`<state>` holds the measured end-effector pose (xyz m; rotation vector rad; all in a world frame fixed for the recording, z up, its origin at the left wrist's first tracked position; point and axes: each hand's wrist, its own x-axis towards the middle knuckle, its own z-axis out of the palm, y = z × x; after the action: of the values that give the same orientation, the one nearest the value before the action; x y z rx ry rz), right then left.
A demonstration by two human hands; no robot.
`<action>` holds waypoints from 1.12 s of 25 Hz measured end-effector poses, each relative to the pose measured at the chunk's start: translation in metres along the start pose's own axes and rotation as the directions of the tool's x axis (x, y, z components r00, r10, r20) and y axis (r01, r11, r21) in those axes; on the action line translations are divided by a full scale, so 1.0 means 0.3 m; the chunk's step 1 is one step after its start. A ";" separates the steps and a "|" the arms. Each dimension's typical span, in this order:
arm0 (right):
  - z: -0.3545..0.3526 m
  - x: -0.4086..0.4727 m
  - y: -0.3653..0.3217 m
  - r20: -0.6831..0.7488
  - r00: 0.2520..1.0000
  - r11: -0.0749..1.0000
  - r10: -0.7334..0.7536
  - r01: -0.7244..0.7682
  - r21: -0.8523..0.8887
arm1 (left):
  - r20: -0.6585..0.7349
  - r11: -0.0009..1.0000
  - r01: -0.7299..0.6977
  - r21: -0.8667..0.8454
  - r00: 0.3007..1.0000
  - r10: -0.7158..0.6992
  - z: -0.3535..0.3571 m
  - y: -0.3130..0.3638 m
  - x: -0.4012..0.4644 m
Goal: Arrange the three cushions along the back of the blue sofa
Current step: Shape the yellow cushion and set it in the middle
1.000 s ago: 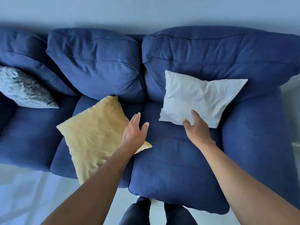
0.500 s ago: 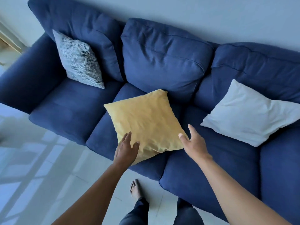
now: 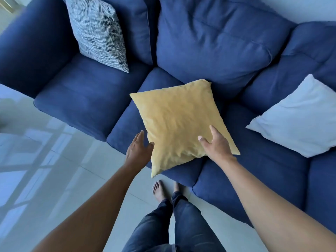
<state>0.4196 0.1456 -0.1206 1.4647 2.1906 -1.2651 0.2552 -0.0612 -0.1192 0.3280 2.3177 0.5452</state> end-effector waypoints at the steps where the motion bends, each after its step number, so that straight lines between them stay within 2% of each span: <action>1: 0.010 0.053 0.011 0.014 1.000 1.000 0.018 -0.018 -0.008 | 0.014 0.999 0.033 -0.018 0.999 -0.033 0.024 -0.019 0.038; 4: 0.037 0.206 0.063 0.008 0.996 0.996 0.084 -0.083 -0.026 | 0.058 0.993 0.114 -0.045 0.992 -0.111 0.109 -0.075 0.161; 8: 0.033 0.371 0.145 -0.071 0.974 0.976 0.216 -0.214 0.028 | 0.123 0.954 0.268 -0.133 0.960 -0.252 0.230 -0.142 0.314; 10: 0.032 0.425 0.197 -0.078 0.955 0.958 0.287 -0.285 0.035 | 0.168 0.901 0.345 -0.262 0.936 -0.309 0.284 -0.171 0.363; 12: 0.028 0.449 0.229 -0.021 0.934 0.933 0.356 -0.354 0.060 | 0.234 0.819 0.416 -0.396 0.908 -0.348 0.311 -0.174 0.384; 14: 0.014 0.439 0.229 0.034 0.934 0.928 0.355 -0.357 0.111 | 0.278 0.772 0.443 -0.456 0.895 -0.349 0.308 -0.161 0.384; 18: -0.086 0.384 0.149 0.033 0.970 0.912 0.241 -0.238 0.334 | 0.270 0.765 0.398 -0.506 0.916 -0.298 0.177 -0.083 0.328; 21: -0.168 0.301 0.045 0.141 0.981 0.840 0.136 -0.189 0.509 | 0.237 0.792 0.343 -0.505 0.937 -0.255 -0.017 -0.002 0.274; 23: -0.202 0.237 -0.033 0.237 0.968 0.834 0.081 -0.196 0.516 | 0.209 0.811 0.275 -0.517 0.959 -0.192 -0.160 0.053 0.259; 25: -0.188 0.186 -0.075 0.306 0.950 0.865 0.066 -0.207 0.458 | 0.197 0.833 0.164 -0.528 0.978 -0.068 -0.275 0.098 0.260; 26: -0.169 0.174 -0.074 0.310 0.947 0.871 0.087 -0.224 0.438 | 0.203 0.847 0.130 -0.515 0.979 -0.027 -0.308 0.116 0.273; 28: -0.106 0.167 -0.039 0.278 0.949 0.845 0.148 -0.267 0.463 | 0.247 0.885 0.146 -0.442 0.968 -0.036 -0.315 0.122 0.316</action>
<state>0.3944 0.2003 -0.1248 1.5689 1.5673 -1.9018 0.1244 -0.0203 -0.0970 0.0490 1.8955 0.9301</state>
